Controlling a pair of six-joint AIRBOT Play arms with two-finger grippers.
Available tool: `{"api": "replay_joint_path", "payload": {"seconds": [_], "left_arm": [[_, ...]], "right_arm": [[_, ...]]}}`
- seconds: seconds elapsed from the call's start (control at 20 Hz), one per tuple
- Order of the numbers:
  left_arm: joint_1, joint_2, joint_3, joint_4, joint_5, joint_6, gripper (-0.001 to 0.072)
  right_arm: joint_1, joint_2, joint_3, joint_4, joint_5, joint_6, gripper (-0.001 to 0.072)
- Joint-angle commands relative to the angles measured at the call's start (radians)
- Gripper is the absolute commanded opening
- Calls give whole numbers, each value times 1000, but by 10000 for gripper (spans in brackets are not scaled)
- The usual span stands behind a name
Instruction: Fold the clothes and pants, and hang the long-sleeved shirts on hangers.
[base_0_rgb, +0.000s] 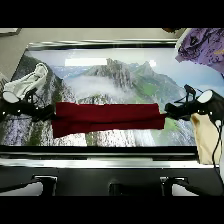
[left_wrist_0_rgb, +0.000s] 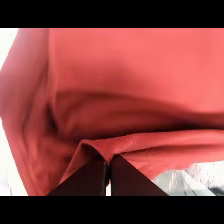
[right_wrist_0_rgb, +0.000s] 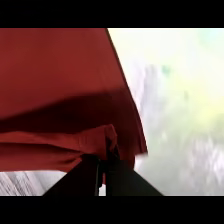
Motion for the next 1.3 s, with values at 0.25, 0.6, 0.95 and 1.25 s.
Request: {"api": "replay_joint_path", "payload": {"seconds": [0.25, 0.6, 0.95, 1.25], "left_arm": [[-24, -256, 265, -4, -23, 6, 18], [-39, -319, 283, -12, -23, 6, 23], [-39, -300, 364, -7, -58, -1, 488], [-31, -208, 509, 50, -96, -29, 536]], "right_arm": [[3, -215, 193, 61, -2, -32, 27], [3, -289, 193, 117, -14, -52, 28], [-34, -276, 258, 122, 158, -17, 529], [-225, -312, 241, 320, 275, -87, 636]]}}
